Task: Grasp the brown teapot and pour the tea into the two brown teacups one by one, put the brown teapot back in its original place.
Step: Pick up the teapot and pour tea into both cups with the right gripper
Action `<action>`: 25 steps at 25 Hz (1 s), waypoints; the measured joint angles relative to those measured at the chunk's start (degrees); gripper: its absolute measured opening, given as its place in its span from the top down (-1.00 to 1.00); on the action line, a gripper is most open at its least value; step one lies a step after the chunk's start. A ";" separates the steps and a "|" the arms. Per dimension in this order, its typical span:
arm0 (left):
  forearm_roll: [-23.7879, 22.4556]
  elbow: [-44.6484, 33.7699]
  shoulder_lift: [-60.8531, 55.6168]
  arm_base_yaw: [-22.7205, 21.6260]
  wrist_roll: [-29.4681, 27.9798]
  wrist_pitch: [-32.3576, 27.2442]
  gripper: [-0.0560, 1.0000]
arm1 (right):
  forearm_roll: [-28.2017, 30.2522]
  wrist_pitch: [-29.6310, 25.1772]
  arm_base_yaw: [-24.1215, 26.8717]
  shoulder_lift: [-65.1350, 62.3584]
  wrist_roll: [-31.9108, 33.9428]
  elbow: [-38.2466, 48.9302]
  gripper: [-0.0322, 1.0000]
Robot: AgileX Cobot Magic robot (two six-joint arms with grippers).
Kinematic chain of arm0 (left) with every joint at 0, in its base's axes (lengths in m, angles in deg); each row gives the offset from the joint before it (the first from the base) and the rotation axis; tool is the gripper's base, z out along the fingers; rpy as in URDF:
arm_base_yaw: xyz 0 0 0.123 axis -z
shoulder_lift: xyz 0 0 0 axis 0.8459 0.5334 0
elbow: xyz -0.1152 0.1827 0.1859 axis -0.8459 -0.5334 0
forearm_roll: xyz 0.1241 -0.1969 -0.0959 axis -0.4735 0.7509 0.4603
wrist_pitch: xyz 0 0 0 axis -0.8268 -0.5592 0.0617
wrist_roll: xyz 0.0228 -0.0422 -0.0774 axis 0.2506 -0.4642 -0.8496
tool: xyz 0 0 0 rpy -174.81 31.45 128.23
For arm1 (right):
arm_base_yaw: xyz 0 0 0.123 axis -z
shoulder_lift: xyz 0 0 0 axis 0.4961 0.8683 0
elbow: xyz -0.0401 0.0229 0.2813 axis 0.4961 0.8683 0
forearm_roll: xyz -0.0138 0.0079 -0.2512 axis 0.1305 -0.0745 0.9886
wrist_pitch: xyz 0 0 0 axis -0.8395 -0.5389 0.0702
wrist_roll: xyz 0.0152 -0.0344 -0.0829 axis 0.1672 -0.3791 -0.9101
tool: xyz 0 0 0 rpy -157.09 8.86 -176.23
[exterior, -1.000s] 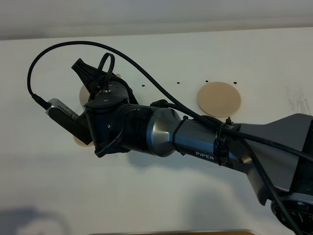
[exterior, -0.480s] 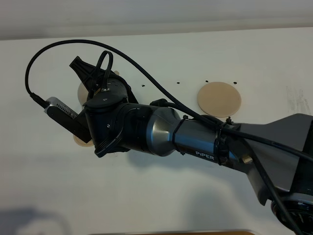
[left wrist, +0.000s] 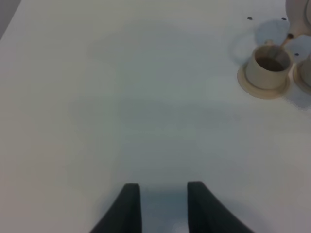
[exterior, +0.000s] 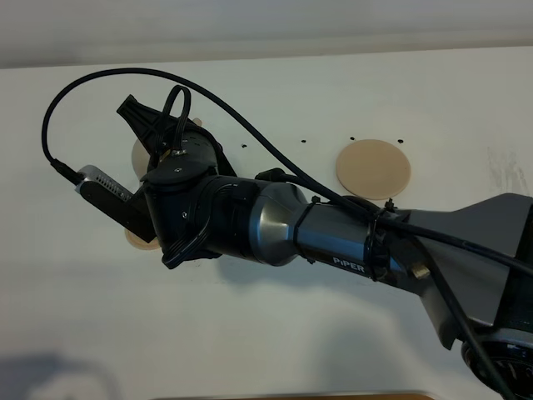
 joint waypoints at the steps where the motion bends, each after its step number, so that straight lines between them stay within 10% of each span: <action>1: 0.00 0.00 0.00 0.00 0.00 0.00 0.32 | 0.00 0.00 0.00 0.00 -0.04 0.00 0.77; 25: 0.00 0.00 0.00 0.00 0.00 0.00 0.32 | 0.45 0.00 0.00 0.00 -1.63 0.00 0.77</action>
